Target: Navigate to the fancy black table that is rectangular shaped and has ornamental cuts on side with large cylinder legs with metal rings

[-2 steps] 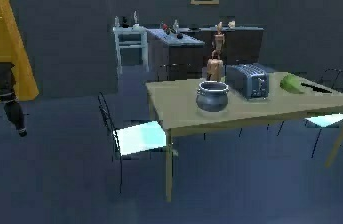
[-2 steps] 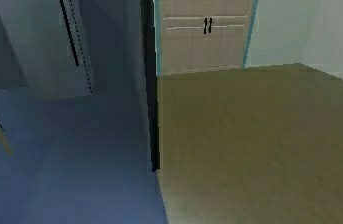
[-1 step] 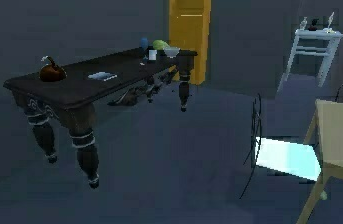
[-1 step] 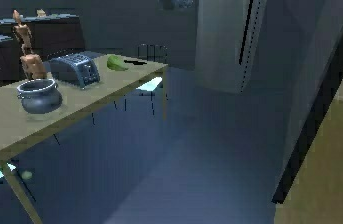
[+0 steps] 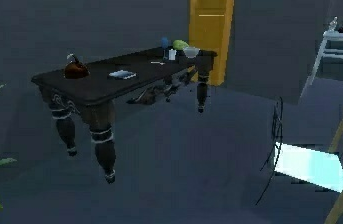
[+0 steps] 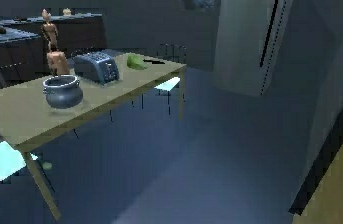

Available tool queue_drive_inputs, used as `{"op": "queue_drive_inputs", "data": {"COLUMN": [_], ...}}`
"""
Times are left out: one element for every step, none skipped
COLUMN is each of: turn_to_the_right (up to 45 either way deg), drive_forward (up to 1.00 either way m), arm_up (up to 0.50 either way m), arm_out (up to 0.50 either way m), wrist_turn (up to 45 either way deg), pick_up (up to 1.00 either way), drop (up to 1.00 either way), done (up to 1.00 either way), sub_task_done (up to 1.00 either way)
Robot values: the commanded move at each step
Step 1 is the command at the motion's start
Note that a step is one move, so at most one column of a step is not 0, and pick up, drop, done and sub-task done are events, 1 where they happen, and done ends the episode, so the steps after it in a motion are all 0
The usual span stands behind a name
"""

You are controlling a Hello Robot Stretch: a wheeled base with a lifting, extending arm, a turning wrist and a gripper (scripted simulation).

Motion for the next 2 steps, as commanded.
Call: {"op": "queue_drive_inputs", "data": {"turn_to_the_right": [0.0, 0.0], "drive_forward": [0.5, 0.0], "arm_up": [0.0, 0.0], "arm_out": [0.0, 0.0], "wrist_turn": [0.0, 0.0], "pick_up": [0.0, 0.0], "drop": [0.0, 0.0], "done": [0.0, 1.0], "sub_task_done": [0.0, 0.0]}}
